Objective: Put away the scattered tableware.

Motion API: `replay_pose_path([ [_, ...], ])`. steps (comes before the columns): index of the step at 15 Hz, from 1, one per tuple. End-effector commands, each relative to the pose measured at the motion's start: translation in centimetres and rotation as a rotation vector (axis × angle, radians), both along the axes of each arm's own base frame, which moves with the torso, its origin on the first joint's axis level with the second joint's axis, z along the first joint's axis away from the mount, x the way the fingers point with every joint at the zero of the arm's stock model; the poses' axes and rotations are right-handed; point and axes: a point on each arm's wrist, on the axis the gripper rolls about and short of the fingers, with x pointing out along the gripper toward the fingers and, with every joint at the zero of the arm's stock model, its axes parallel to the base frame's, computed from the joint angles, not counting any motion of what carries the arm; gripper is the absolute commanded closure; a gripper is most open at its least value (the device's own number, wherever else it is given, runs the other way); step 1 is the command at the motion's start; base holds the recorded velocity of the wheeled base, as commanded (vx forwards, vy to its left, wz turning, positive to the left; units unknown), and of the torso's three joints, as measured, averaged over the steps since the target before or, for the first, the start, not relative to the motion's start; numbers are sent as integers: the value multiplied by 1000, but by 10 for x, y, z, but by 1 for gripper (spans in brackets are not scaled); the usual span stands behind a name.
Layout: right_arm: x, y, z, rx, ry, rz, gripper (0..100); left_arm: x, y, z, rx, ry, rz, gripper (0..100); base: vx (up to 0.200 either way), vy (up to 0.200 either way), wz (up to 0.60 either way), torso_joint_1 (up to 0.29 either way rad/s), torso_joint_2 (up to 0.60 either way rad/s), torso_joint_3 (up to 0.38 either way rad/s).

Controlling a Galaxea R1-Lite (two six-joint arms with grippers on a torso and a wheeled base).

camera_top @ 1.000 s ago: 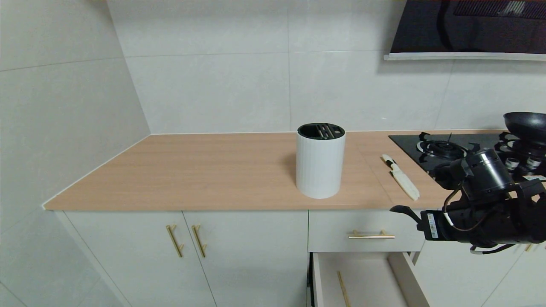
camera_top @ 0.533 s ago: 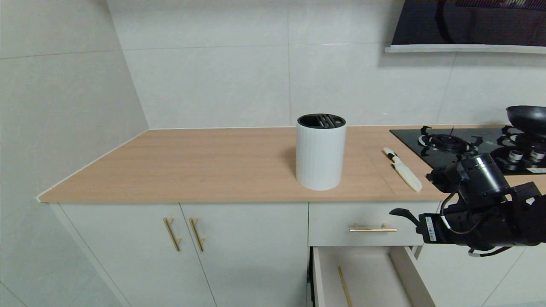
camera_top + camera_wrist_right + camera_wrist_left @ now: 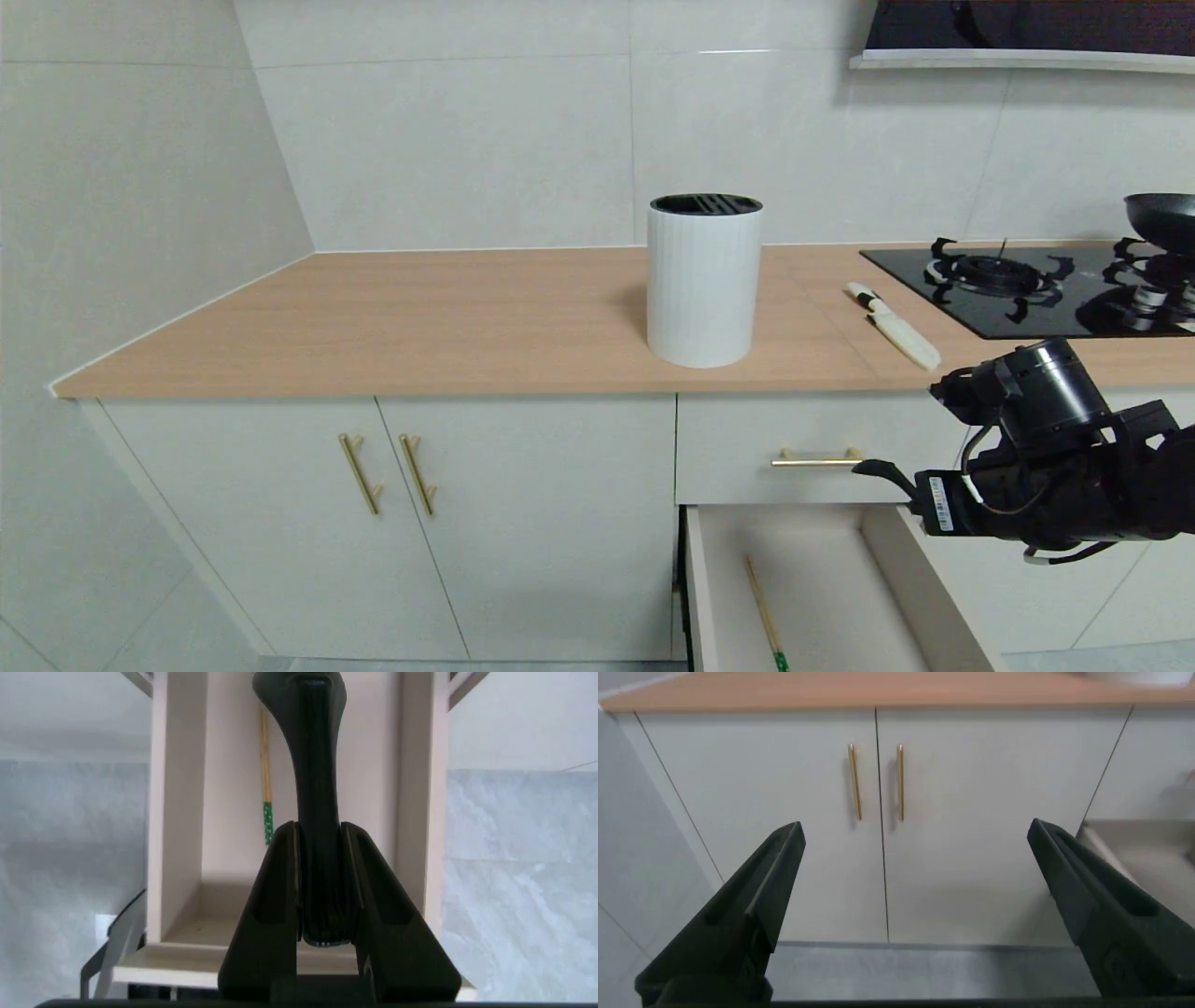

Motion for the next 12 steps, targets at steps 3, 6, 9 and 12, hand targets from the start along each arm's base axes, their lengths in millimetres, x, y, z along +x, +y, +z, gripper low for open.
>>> replay_pose_path([
  [3, 2, 1, -5, -9, 18, -1, 100, 0, 0, 0, 0, 0, 1, 0, 0, 0, 0, -186, 481, 287],
  [6, 1, 1, -7, -12, 24, 1, 100, 0, 0, 0, 0, 0, 1, 0, 0, 0, 0, -168, 474, 297],
  [9, 1, 1, -8, -22, 29, 10, 100, 0, 0, 0, 0, 0, 1, 0, 0, 0, 0, -146, 458, 313],
  [12, 0, 1, -9, -24, 32, 11, 100, 0, 0, 0, 0, 0, 1, 0, 0, 0, 0, -123, 448, 320],
])
